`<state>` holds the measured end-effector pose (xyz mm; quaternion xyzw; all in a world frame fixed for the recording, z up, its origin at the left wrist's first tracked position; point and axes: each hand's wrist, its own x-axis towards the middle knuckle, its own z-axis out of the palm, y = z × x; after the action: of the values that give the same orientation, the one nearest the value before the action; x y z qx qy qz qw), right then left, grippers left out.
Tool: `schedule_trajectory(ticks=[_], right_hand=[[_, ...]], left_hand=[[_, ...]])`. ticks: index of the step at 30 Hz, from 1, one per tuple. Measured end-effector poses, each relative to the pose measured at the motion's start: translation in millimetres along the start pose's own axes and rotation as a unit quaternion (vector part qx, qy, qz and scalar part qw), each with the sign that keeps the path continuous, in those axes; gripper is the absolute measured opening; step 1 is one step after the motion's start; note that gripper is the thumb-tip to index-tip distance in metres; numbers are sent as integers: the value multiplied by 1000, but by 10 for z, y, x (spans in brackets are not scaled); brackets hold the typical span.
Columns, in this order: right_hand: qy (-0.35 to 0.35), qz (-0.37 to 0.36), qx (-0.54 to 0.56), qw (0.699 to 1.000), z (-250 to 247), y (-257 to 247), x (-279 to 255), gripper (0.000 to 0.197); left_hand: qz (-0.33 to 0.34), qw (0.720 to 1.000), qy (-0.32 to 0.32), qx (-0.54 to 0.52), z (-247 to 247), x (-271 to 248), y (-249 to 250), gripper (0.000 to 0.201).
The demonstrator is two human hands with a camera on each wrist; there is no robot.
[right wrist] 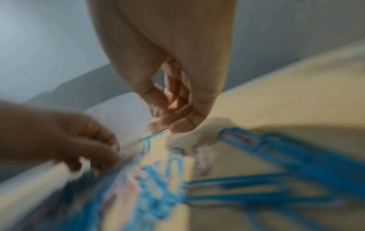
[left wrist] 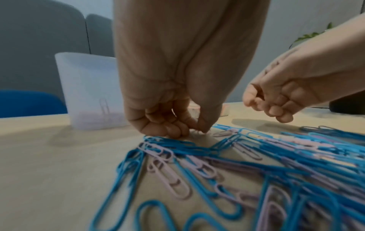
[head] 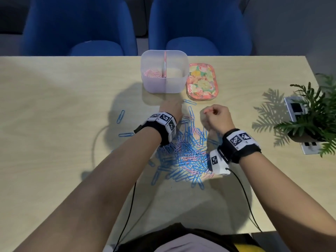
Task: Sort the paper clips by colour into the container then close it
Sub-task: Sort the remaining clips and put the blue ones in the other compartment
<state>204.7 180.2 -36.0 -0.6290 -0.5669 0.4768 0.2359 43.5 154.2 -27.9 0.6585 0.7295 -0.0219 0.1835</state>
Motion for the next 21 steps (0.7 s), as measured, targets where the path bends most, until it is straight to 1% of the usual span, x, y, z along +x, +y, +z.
schedule_trajectory(ticks=[1, 2, 3, 4, 5, 7, 8, 9, 10, 11, 12, 13, 14, 15, 16, 17, 18, 19, 21], right_hand=[[8, 50, 59, 997, 12, -23, 26, 26], [-1, 98, 120, 988, 21, -68, 37, 28], [-19, 140, 179, 974, 30, -116, 41, 27], [-37, 173, 229, 957, 45, -158, 50, 26], [-57, 194, 263, 943, 59, -217, 36, 26], [-88, 212, 273, 934, 108, -290, 53, 27], [-89, 203, 252, 942, 144, -333, 52, 27], [-77, 177, 201, 960, 189, -348, 63, 29], [-63, 132, 123, 982, 229, -346, 76, 31], [-49, 77, 21, 996, 260, -340, 75, 32], [-34, 27, -85, 995, 286, -318, 81, 31], [-27, 0, -170, 985, 304, -292, 95, 29], [-28, -12, -222, 974, 323, -256, 110, 28], [-38, -12, -246, 968, 332, -231, 132, 28], [-51, -7, -251, 966, 336, -206, 162, 28], [-62, 4, -244, 968, 330, -196, 180, 27], [-67, 13, -222, 973, 315, -187, 203, 27], [-66, 24, -177, 982, 294, -176, 218, 29], [-40, 61, -48, 996, 205, -127, 231, 36]], left_hand=[[-7, 999, 8, -49, -18, -19, -24, 27], [-20, 993, 18, -116, -43, -40, -54, 26], [-39, 979, 29, -198, -43, -49, -88, 24], [-59, 956, 34, -286, -47, -49, -122, 23], [-83, 923, 24, -375, -45, -52, -146, 24], [-125, 843, -18, -524, -73, -46, -150, 26], [-147, 808, -32, -569, -94, -35, -152, 23], [-168, 786, -34, -594, -116, -26, -160, 19], [-181, 773, -28, -608, -137, -14, -170, 16], [-187, 777, -19, -600, -156, -10, -176, 19], [-177, 799, -11, -575, -160, -6, -176, 22], [-153, 832, -7, -534, -158, -15, -163, 24], [-124, 861, -7, -493, -134, -24, -148, 24], [-99, 886, -10, -453, -105, -34, -130, 27], [-81, 909, -14, -408, -55, -36, -114, 31], [-69, 930, -22, -362, 4, -27, -102, 31], [-61, 943, -32, -326, 54, -10, -77, 25], [-56, 951, -41, -301, 93, -1, -59, 19], [-38, 964, -46, -259, 130, 4, -15, 20]])
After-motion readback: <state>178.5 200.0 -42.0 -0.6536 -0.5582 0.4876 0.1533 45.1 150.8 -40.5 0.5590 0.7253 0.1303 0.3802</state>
